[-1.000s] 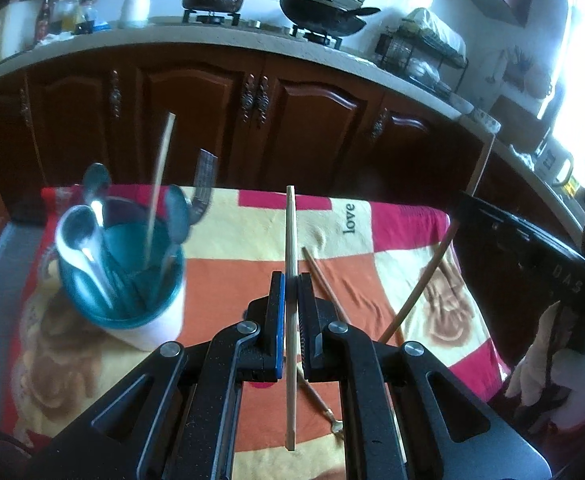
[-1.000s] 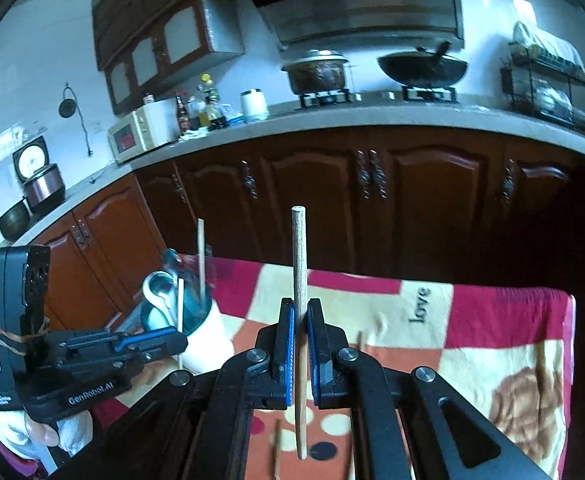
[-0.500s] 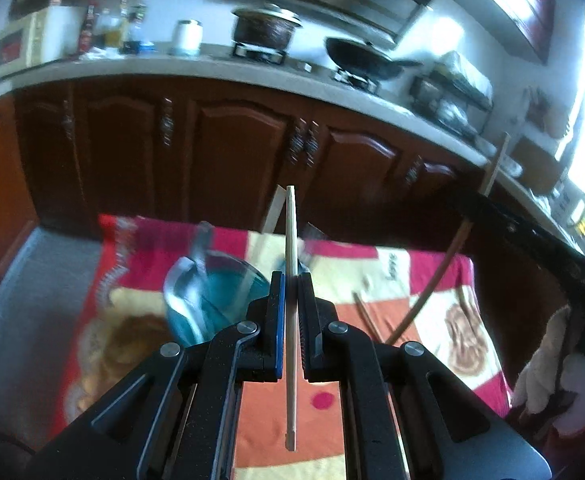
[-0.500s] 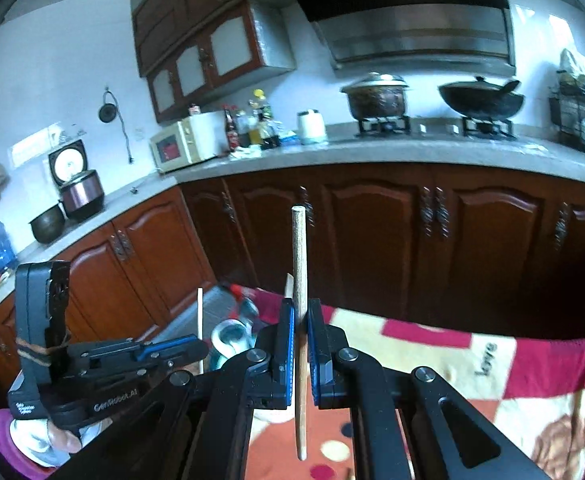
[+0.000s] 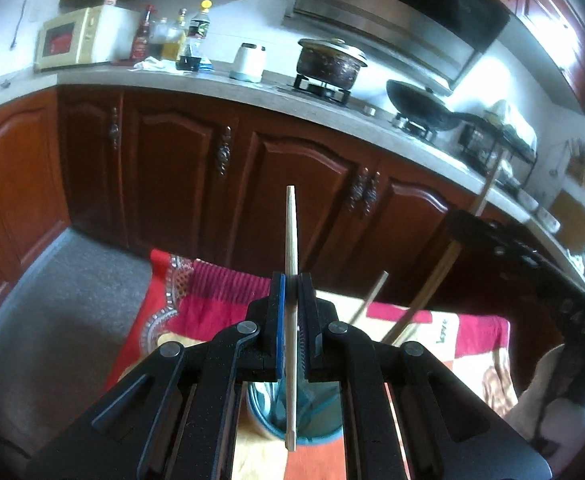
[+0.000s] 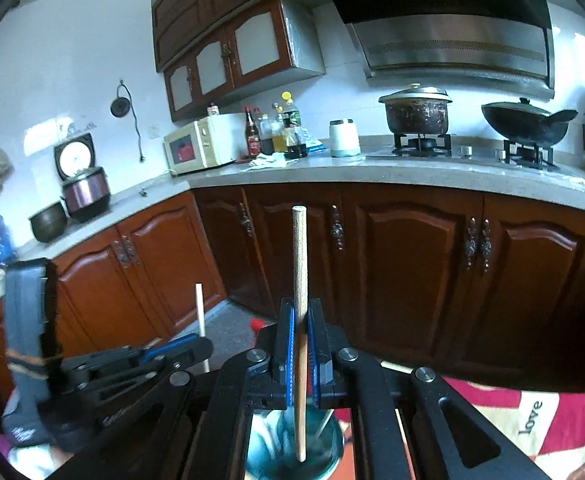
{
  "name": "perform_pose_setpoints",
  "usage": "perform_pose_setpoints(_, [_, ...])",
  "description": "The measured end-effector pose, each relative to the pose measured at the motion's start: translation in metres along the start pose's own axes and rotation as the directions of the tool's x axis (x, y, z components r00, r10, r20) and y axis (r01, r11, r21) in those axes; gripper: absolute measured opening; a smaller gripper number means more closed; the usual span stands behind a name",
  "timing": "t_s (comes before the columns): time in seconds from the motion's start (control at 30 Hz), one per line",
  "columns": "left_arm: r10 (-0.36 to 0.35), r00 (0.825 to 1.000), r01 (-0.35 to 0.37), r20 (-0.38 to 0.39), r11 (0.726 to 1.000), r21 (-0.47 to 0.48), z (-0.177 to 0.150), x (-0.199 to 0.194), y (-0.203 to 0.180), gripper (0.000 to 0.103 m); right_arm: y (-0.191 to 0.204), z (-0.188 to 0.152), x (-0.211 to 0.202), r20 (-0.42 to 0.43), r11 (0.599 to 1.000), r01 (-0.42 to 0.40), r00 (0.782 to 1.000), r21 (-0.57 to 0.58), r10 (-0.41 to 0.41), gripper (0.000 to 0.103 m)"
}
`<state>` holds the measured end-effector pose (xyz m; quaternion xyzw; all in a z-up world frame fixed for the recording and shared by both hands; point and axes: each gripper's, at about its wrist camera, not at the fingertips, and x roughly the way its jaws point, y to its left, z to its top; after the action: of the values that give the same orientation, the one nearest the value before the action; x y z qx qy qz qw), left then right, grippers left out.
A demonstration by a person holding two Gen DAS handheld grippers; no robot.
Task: Organize utensils
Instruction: 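Carry both chopsticks to the white cup and drop them in, then move both open grippers back over the last chopsticks and fork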
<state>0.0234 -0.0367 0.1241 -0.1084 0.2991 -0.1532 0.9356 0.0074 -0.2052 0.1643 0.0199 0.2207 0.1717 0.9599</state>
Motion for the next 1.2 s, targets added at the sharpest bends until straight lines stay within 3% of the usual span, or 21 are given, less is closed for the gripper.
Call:
perform_pose_setpoints(0.2, [0.014,1.0,-0.014,0.02,1.0,-0.019,-0.007,0.027,0.01,0.005,-0.002,-0.01,0.048,-0.041,1.0,0.026,0.999,-0.002,-0.026,0.006])
perform_pose_setpoints(0.63, [0.025,0.998,-0.025,-0.064,1.0,-0.005,-0.044,0.048,0.012,0.005,-0.027,-0.05,0.091,-0.207,0.999,0.024,0.978,0.045,-0.014,0.005])
perform_pose_setpoints(0.77, [0.03,0.996,-0.031,-0.083,1.0,-0.002,-0.051,0.048,0.011,0.005,-0.037,-0.053,0.09,-0.207,0.996,0.008,0.978,0.09,0.011,0.007])
perform_pose_setpoints(0.93, [0.027,0.995,-0.029,-0.092,0.999,-0.022,-0.053,0.045,0.015,0.005,-0.048,-0.052,0.078,-0.197,0.991,0.014,0.98,0.132,0.012,0.023])
perform_pose_setpoints(1.2, [0.003,0.996,-0.006,-0.09,0.999,-0.031,-0.054,0.031,0.011,0.025,-0.049,-0.047,0.044,-0.148,0.989,0.003,0.989,0.145,0.018,0.027])
